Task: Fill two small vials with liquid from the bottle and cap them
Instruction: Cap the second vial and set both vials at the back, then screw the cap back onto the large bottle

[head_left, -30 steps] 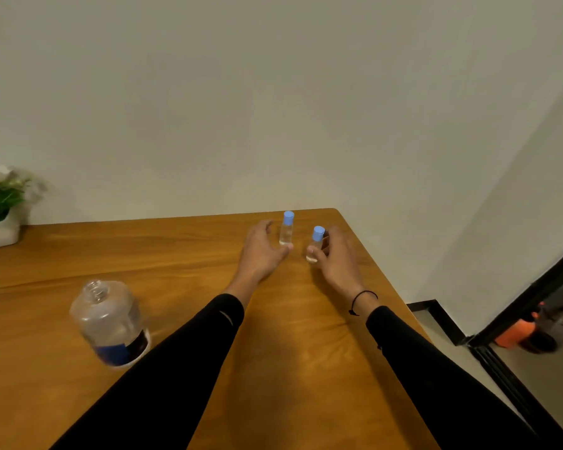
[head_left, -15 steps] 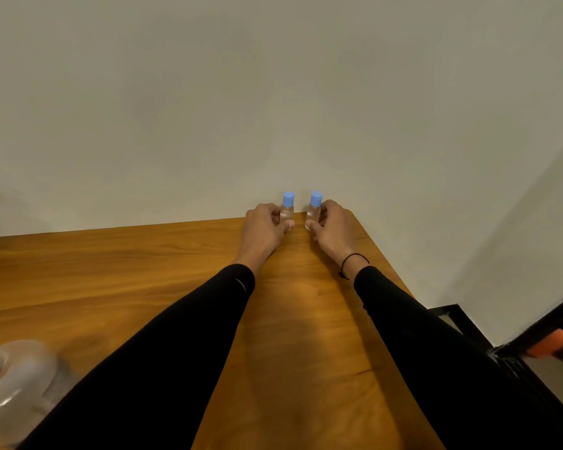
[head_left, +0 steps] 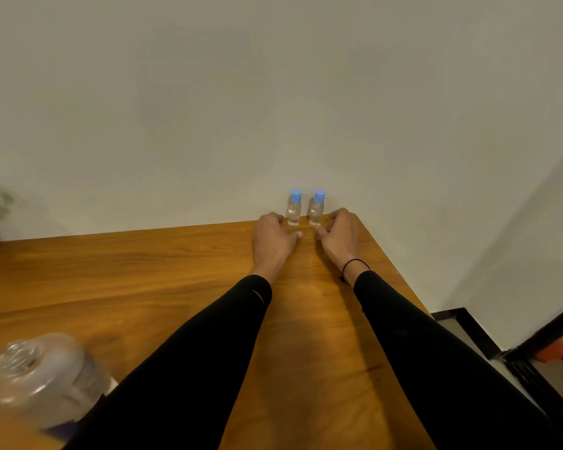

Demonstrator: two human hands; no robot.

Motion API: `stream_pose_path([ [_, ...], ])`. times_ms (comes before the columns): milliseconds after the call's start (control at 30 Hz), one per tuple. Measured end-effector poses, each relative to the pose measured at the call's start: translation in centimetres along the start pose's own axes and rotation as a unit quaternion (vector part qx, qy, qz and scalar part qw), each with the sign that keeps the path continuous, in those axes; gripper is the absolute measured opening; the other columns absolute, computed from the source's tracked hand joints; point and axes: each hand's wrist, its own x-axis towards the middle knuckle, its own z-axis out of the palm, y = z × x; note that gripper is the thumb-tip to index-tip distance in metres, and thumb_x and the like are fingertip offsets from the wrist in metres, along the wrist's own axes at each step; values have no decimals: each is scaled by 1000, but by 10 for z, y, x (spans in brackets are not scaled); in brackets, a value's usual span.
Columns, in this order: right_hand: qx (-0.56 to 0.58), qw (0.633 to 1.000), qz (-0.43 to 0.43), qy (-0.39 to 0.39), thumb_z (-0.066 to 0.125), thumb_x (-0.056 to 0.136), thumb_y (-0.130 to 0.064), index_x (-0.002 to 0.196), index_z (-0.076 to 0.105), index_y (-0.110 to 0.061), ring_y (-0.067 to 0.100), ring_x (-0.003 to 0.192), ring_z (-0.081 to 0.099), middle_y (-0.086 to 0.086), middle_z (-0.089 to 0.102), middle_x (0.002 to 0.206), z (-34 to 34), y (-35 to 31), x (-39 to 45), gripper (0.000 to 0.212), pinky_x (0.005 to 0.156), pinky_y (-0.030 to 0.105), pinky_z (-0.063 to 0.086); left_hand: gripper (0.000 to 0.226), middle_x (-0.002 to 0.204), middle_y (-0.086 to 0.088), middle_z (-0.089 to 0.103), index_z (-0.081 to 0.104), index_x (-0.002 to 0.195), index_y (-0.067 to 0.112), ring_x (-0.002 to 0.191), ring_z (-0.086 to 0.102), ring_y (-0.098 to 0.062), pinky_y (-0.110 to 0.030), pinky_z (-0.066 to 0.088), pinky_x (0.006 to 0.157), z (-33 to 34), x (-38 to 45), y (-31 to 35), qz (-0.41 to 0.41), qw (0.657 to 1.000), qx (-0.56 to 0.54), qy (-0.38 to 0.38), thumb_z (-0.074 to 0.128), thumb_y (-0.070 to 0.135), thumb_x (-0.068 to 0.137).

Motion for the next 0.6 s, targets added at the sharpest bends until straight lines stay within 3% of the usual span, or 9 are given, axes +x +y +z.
stream_pose_path([
  [133, 38, 999, -7, -30, 75, 94, -18, 121, 57, -12, 21, 100, 57, 6, 62, 108, -13, -6, -40, 33, 81, 33, 48, 48, 126, -3, 73, 67, 135, 14, 116, 70, -20, -40, 61, 100, -17, -45, 3, -14, 1000, 18, 1, 82, 33, 93],
  [267, 91, 993, -54, -57, 75, 92, -14, 105, 61, -18, 18, 86, 64, 3, 65, 94, -25, -22, -95, 20, 78, 34, 57, 31, 109, 7, 71, 68, 125, 23, 98, 69, -11, -37, 64, 90, -50, -107, 3, -4, 1000, -7, 10, 75, 35, 98],
  [433, 101, 988, -83, -86, 79, 92, -20, 102, 64, -27, 6, 83, 67, -6, 69, 91, -31, -41, -168, 20, 70, 19, 55, 20, 99, 12, 74, 71, 113, 27, 91, 71, -9, -31, 62, 81, -108, -182, -5, -14, 999, -31, 36, 75, 37, 96],
  [600, 138, 970, -137, -146, 77, 92, -18, 103, 64, -32, 1, 87, 65, -8, 69, 94, -29, -66, -234, 22, 72, 14, 54, 16, 90, 16, 72, 72, 108, 26, 85, 68, 0, -24, 57, 74, -168, -246, -28, -14, 996, -57, 63, 75, 36, 96],
])
